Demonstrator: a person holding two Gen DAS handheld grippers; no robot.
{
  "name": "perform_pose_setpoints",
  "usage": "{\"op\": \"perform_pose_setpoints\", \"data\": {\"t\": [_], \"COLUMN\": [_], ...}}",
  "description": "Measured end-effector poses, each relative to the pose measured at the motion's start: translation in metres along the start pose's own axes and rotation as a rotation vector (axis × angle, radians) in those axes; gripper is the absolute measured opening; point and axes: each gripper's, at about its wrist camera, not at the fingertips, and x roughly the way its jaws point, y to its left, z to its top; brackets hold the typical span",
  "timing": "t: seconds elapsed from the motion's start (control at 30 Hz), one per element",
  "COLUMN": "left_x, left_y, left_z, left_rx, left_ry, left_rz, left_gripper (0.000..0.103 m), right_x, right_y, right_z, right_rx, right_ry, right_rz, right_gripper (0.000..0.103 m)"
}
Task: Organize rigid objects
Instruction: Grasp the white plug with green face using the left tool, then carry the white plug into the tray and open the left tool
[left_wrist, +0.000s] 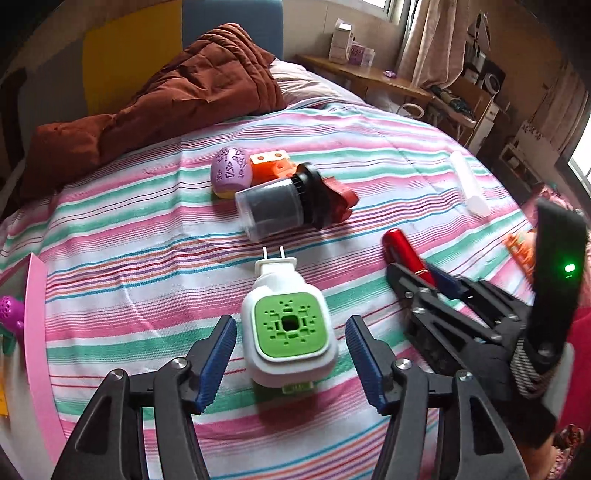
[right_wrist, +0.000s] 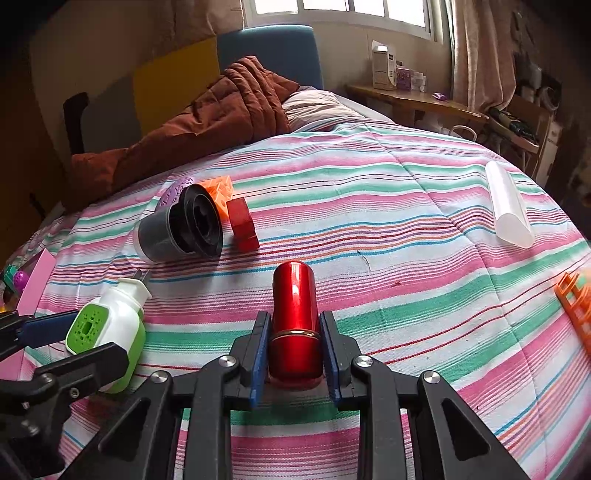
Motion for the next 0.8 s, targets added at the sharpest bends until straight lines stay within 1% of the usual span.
{"op": "perform_pose_setpoints", "data": {"t": [0.1, 0.17, 0.2, 0.27, 0.37, 0.5, 0.63, 0.73, 0.8], "left_x": [0.008, 0.011, 0.011, 0.008, 0.002, -0.005, -0.012, -0.016, -0.022], "left_y": [0.004, 0.009, 0.012, 0.015, 0.017, 0.025, 0.028, 0.034, 0.036], "left_z": [-0.001, -0.003, -0.004, -0.007, -0.014, -0.025, -0.035, -0.041, -0.045], "left_rx": [-0.002, -0.022, -0.033, -0.042, -0.036, -0.050, -0.062, -0.109, -0.120], "left_ry": [0.011, 0.012, 0.009, -0.002, -0.014, -0.027, -0.020, -0.004, -0.019], "left_rz": [-0.006, -0.039, -0.048, -0.060, -0.049, -0.060, -0.085, -0.127, -0.113], "left_gripper": [0.062, 0.054, 0.053, 0.053, 0.053, 0.053, 0.053, 0.053, 0.053], "right_x": [0.000, 0.000, 0.000, 0.000, 0.000, 0.000, 0.000, 0.000, 0.000], "right_y": [0.001, 0.002, 0.002, 0.002, 0.002, 0.003, 0.004, 0.005, 0.006], "right_z": [-0.001, -0.001, -0.001, -0.001, -0.001, -0.002, -0.001, -0.001, -0.001], "right_rx": [-0.005, -0.007, -0.007, -0.008, -0.012, -0.019, -0.025, -0.030, -0.032], "right_ry": [-0.002, -0.004, -0.004, -0.006, -0.006, -0.007, -0.005, -0.004, -0.004], "right_rz": [-0.006, -0.009, -0.010, -0.012, -0.016, -0.024, -0.032, -0.038, -0.040], "right_gripper": [0.027, 0.027, 0.027, 0.027, 0.027, 0.027, 0.027, 0.027, 0.027]}}
